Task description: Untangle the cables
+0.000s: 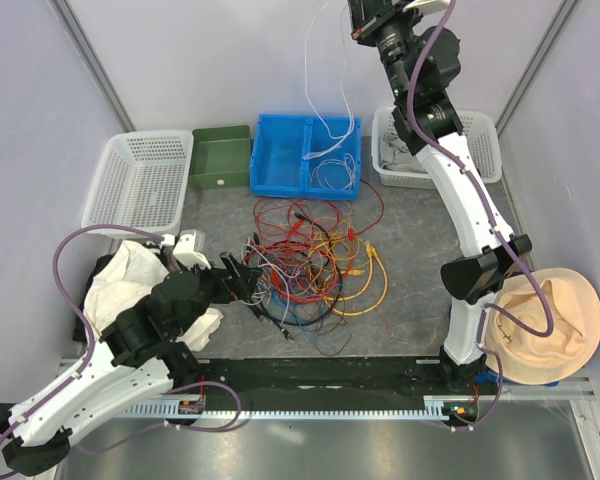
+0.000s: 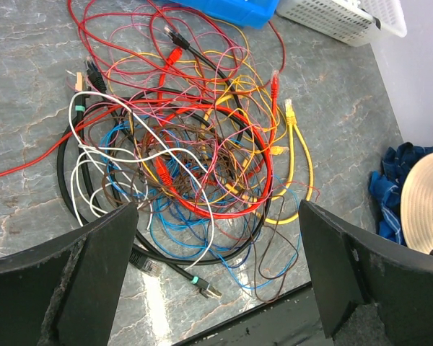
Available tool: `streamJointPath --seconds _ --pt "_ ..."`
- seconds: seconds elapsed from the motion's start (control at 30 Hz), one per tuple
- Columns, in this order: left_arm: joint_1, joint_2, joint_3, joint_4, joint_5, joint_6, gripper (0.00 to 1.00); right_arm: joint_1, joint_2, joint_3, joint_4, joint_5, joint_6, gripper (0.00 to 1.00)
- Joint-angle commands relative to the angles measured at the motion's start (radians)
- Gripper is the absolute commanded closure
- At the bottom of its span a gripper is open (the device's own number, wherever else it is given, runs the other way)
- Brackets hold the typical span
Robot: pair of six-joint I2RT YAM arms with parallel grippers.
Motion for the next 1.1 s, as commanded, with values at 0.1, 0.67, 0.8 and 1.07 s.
streamJointPath --seconds 0.1,0.67,0.8,1.07 --pt "0.005 0.024 -0.011 0.020 -0.011 -0.026 0.00 -0.010 0.062 -0.026 0.056 0.017 -0.040 1.00" --pt "0.004 0.126 -0.040 0.072 0.000 -0.047 0.00 -0.067 0.169 -0.290 0.200 -0.060 0.020 1.00" --pt "0.004 0.156 -0.041 0.092 0.021 -0.056 0.00 -0.070 0.186 -0.402 0.228 -0.067 0.020 1.00" --pt "0.004 0.143 -0.052 0.106 0.017 -0.075 0.02 -0.076 0.280 -0.401 0.039 -0.040 -0.015 1.00"
